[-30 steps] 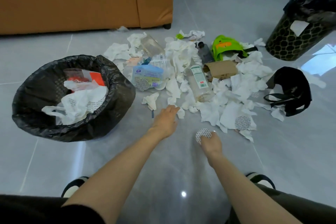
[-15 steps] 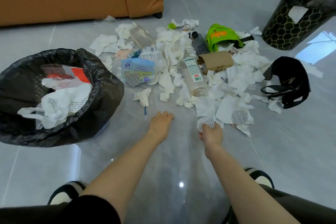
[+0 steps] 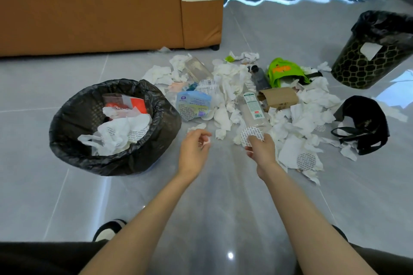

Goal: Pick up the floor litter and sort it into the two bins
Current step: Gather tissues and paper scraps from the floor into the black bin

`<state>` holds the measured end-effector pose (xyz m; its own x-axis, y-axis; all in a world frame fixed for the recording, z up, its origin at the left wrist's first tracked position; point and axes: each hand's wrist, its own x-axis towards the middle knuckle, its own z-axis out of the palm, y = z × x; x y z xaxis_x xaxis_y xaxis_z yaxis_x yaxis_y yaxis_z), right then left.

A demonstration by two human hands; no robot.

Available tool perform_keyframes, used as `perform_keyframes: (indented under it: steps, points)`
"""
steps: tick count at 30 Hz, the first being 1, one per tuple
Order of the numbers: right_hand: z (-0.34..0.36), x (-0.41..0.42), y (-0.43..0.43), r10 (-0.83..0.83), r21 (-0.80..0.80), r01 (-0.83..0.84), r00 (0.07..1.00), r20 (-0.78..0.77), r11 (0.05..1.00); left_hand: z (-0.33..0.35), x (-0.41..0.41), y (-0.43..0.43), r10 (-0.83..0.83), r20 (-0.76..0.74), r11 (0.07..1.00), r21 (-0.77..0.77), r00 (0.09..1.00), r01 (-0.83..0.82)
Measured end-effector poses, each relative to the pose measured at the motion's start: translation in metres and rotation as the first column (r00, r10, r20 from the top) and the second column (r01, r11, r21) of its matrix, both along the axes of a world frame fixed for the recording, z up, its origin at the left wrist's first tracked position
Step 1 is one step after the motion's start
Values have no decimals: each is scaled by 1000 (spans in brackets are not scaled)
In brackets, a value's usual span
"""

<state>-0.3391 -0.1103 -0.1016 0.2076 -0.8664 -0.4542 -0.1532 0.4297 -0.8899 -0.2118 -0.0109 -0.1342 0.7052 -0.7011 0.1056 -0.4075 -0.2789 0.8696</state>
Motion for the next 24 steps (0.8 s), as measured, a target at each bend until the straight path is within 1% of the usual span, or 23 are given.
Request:
perform_keyframes:
  steps: [3, 5, 10, 12, 14, 15, 18, 20, 24]
  points:
    - [30, 26, 7, 102, -48, -100, 994, 46, 994, 51, 28, 16, 95, -8, 983, -156, 995, -95]
    - [47, 49, 15, 199, -75, -195, 979, 51, 978, 76, 49, 32, 160, -17, 966, -201, 987, -160]
    - [83, 116, 45, 458, -120, -453, 889, 19, 884, 106, 96, 81, 383, 11, 901, -227, 924, -371]
    - [97, 139, 62, 541, -102, -534, 838, 67, 839, 105, 110, 99, 431, 31, 891, -168, 902, -421]
    - [108, 154, 79, 612, -65, -610, 780, 131, 790, 99, 119, 113, 442, 58, 895, -92, 895, -436]
    - [110, 159, 85, 645, -60, -643, 754, 125, 763, 96, 121, 118, 444, 79, 896, -62, 892, -441]
    - [104, 162, 91, 706, -80, -703, 708, 23, 707, 92, 118, 125, 431, 135, 901, -12, 892, -433]
    - [94, 155, 85, 692, -82, -691, 721, -22, 718, 91, 113, 123, 396, 170, 917, -13, 902, -399]
    - [70, 125, 60, 611, -44, -615, 787, -81, 787, 89, 99, 103, 298, 187, 954, -24, 936, -299]
